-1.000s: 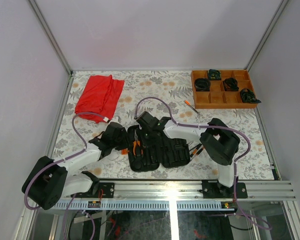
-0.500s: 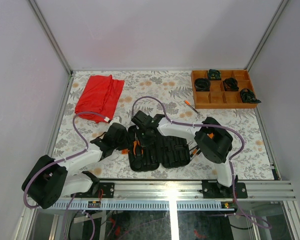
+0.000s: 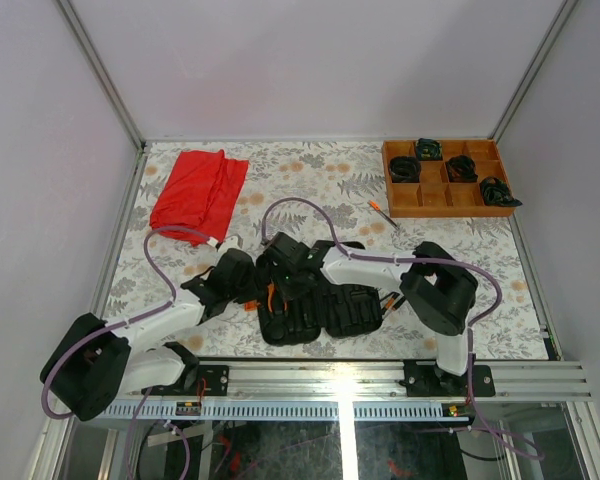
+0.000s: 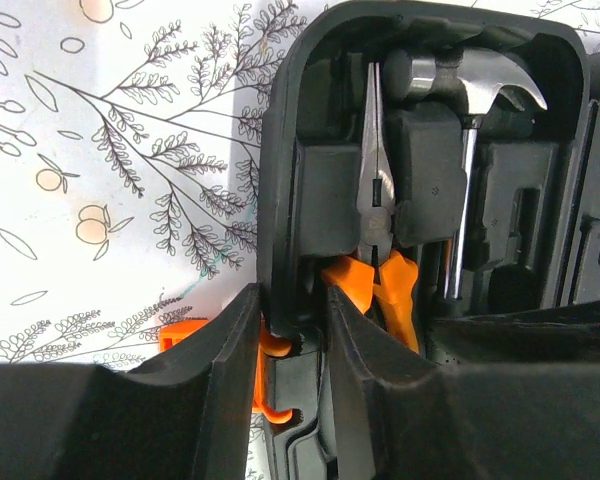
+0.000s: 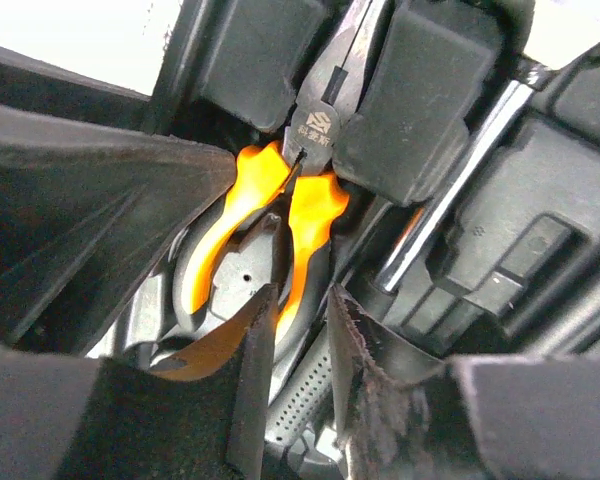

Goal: Sort the tools into containers
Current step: Adjust the pliers in the storage box.

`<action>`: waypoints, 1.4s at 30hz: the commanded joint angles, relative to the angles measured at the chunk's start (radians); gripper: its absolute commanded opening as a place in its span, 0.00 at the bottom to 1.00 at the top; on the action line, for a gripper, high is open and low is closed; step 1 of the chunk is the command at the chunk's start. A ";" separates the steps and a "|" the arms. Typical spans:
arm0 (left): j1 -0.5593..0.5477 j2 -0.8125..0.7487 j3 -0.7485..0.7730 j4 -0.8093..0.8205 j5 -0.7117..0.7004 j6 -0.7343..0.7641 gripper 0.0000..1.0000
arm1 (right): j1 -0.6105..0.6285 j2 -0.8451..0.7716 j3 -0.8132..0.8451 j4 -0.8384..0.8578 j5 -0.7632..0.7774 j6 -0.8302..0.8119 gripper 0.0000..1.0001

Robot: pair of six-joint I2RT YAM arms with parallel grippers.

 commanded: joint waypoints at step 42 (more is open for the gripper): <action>0.138 -0.147 0.233 -0.343 0.049 0.112 0.55 | -0.852 -0.938 -0.760 0.059 0.238 0.108 0.73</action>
